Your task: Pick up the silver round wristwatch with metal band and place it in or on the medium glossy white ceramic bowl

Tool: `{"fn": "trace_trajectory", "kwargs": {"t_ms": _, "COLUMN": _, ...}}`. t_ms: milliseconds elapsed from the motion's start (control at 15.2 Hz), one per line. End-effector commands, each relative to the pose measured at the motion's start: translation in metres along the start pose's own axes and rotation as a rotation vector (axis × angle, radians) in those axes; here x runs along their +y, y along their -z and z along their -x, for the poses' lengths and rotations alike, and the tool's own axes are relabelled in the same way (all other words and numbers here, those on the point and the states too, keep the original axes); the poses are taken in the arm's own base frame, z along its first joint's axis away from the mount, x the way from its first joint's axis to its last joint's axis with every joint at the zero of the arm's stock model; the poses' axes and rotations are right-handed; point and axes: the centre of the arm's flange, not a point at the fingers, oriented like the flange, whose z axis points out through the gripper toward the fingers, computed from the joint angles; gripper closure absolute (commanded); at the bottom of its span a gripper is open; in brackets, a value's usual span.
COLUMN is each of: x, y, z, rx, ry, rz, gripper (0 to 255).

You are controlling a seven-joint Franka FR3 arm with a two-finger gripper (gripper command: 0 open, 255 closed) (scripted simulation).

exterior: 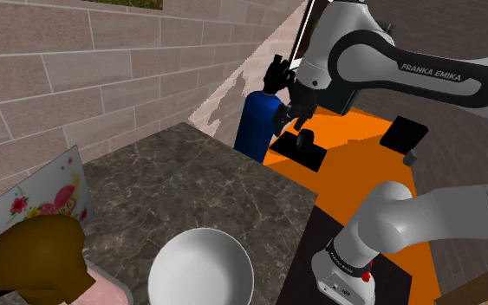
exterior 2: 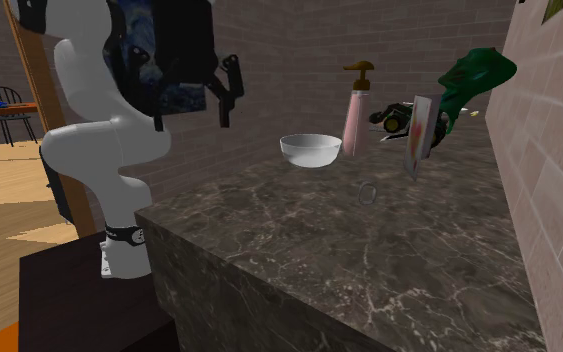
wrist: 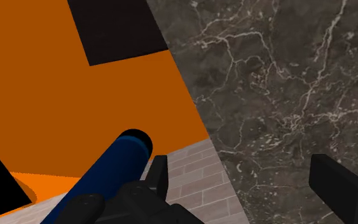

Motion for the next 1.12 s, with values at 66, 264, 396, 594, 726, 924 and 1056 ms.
{"fn": "trace_trajectory", "kwargs": {"t_ms": 66, "x": -0.038, "y": -0.012, "z": -0.004, "rx": -0.004, "ry": -0.018, "rz": -0.012, "gripper": 0}}
{"fn": "trace_trajectory", "kwargs": {"t_ms": 264, "x": -0.074, "y": -0.025, "z": -0.01, "rx": -0.009, "ry": -0.033, "rz": -0.022, "gripper": 0}}
{"fn": "trace_trajectory", "kwargs": {"t_ms": 396, "x": -0.098, "y": -0.033, "z": -0.014, "rx": -0.012, "ry": -0.044, "rz": -0.03, "gripper": 0}}
{"fn": "trace_trajectory", "kwargs": {"t_ms": 594, "x": -0.133, "y": -0.045, "z": -0.02, "rx": -0.017, "ry": -0.06, "rz": -0.04, "gripper": 0}}
{"fn": "trace_trajectory", "kwargs": {"t_ms": 726, "x": -0.157, "y": -0.053, "z": -0.025, "rx": -0.02, "ry": -0.071, "rz": -0.048, "gripper": 0}}
{"fn": "trace_trajectory", "kwargs": {"t_ms": 924, "x": -0.193, "y": -0.064, "z": -0.032, "rx": -0.025, "ry": -0.086, "rz": -0.058, "gripper": 0}}
{"fn": "trace_trajectory", "kwargs": {"t_ms": 1056, "x": -0.216, "y": -0.072, "z": -0.037, "rx": -0.028, "ry": -0.097, "rz": -0.065, "gripper": 0}}
